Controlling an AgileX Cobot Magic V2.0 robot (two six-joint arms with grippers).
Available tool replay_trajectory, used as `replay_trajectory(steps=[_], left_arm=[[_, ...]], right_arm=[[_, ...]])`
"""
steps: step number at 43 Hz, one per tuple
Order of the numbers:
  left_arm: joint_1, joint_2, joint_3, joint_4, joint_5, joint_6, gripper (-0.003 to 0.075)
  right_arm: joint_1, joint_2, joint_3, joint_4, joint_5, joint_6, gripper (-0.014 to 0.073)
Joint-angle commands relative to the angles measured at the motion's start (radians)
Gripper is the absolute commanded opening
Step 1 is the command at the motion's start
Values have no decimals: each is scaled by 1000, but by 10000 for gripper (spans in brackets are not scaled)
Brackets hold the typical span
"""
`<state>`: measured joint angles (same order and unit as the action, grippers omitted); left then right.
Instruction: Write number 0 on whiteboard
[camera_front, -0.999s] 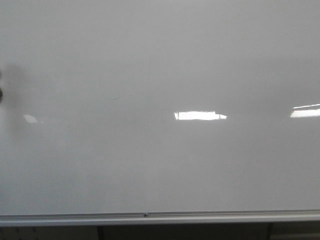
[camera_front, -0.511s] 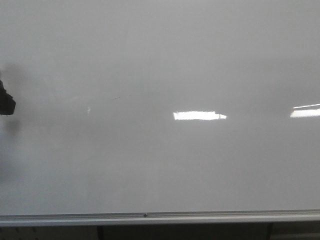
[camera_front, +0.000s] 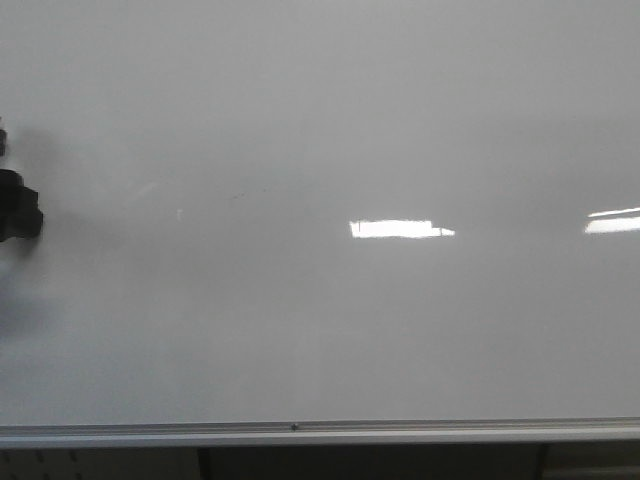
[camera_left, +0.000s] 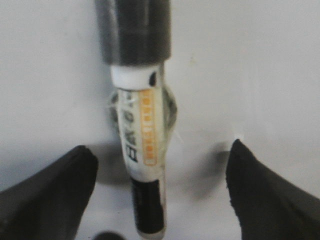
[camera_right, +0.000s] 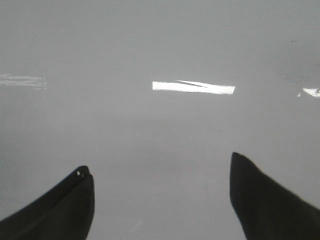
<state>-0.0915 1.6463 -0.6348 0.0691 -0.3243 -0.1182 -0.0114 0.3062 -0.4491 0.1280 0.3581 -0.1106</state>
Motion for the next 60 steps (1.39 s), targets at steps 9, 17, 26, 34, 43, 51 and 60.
replay_trajectory(steps=[9,17,26,34,43,51,60], left_arm=[[-6,-12,-36,1,-16,-6,120],[-21,-44,-38,3,51,-6,-19],[-156,-174,-108,6,387,-6,-18],[-314,-219,-242,-47,707,118,-16],[-397,-217,-412,-629,1180,712,-20],[-404,-217,-446,-769,1361,873,-19],[-404,-217,-446,-867,1534,1021,-19]], right_arm=[[0,16,-33,2,-84,-1,582],[0,16,-33,2,-85,-1,582],[0,28,-37,2,-78,-1,580],[1,145,-121,27,65,-1,580],[1,398,-313,196,351,-73,580],[11,538,-438,536,583,-348,580],[15,715,-535,868,870,-587,580]])
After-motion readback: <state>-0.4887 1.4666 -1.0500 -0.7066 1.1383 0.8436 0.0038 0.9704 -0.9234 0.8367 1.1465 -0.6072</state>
